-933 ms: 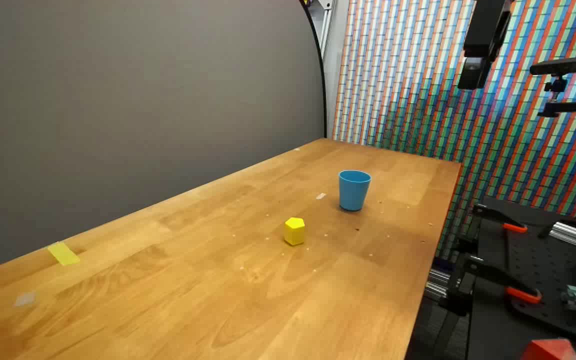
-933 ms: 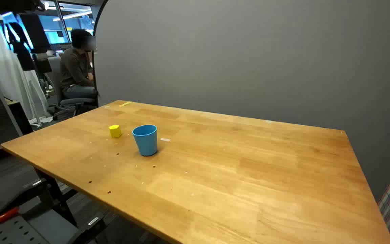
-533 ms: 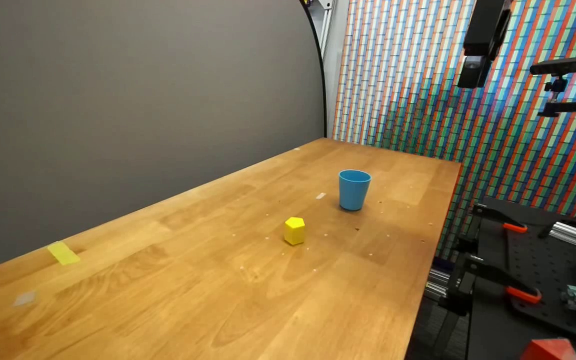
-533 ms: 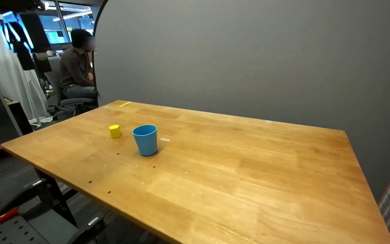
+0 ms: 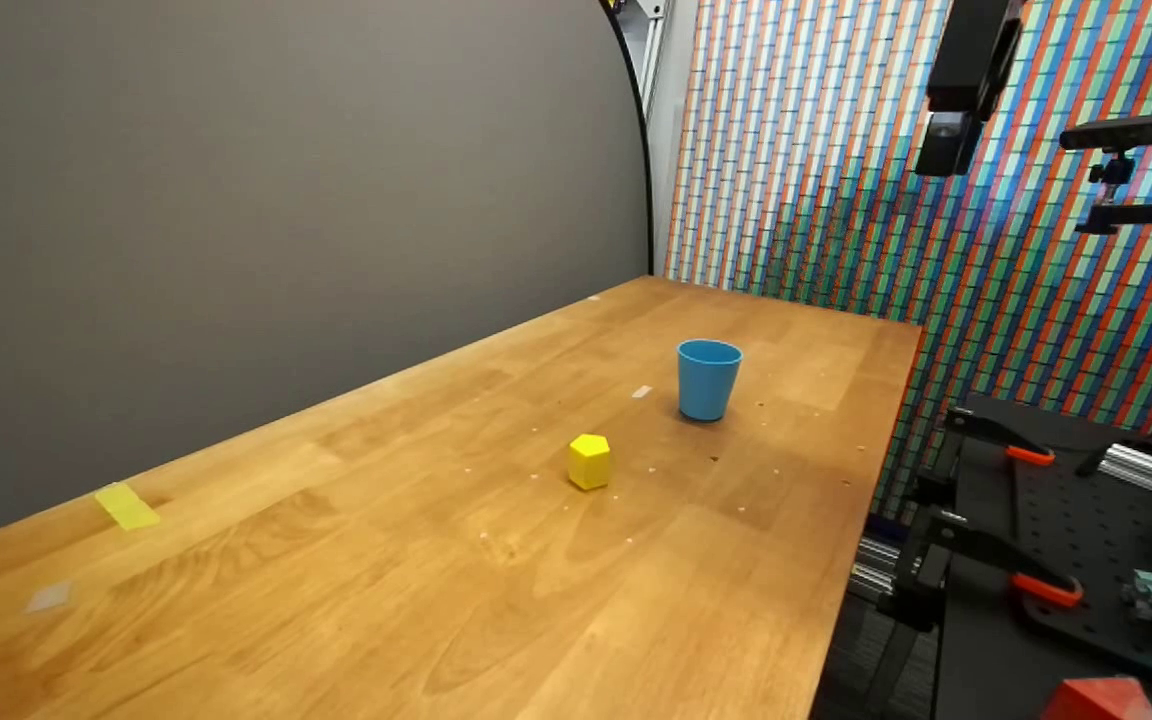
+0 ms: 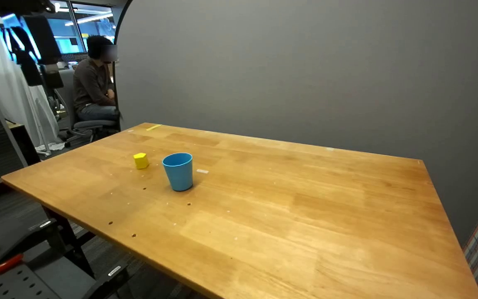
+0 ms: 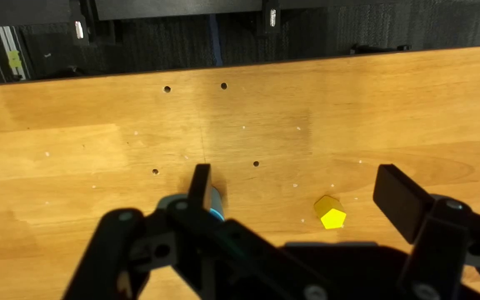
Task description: Put the yellow block inside the blue cup
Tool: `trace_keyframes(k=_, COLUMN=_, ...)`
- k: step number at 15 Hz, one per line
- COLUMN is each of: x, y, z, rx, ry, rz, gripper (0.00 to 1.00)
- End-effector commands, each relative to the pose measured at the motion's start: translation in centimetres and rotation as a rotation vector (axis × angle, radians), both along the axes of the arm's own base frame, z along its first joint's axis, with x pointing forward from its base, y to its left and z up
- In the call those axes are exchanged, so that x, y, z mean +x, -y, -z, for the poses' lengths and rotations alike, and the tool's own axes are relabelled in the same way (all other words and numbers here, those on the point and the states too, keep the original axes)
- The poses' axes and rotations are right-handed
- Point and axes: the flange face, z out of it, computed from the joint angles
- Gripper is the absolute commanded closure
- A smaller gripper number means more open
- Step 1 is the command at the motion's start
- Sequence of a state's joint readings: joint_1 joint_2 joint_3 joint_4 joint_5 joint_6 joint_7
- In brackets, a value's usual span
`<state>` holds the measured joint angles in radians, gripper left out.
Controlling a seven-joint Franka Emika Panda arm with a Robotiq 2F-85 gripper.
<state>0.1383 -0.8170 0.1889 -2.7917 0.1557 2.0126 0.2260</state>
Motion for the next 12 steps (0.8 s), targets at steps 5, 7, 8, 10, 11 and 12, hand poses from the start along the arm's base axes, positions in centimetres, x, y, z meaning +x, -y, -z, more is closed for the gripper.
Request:
trace_keyframes(k=5, x=2.4, y=-3.9, z=2.5, rx=0.004, ry=0.052, rz=0.078, gripper=0.0)
trace_keyframes(k=7, x=3.7, y=-7.4, z=4.9, rx=0.022, ry=0.066, rz=0.066, gripper=0.0)
trace_keyframes(k=8, x=4.2, y=-8.8, z=6.4, rx=0.024, ry=0.065, rz=0.05, gripper=0.0)
trace_keyframes(k=10, x=5.0, y=-11.6, z=8.8, rx=0.029, ry=0.059, rz=0.012, gripper=0.0)
trace_keyframes(k=11, x=5.5, y=-12.9, z=10.0, rx=0.028, ry=0.055, rz=-0.007, gripper=0.0)
trace_keyframes(k=12, x=6.0, y=-14.1, z=11.3, rx=0.028, ry=0.049, rz=-0.024, gripper=0.0)
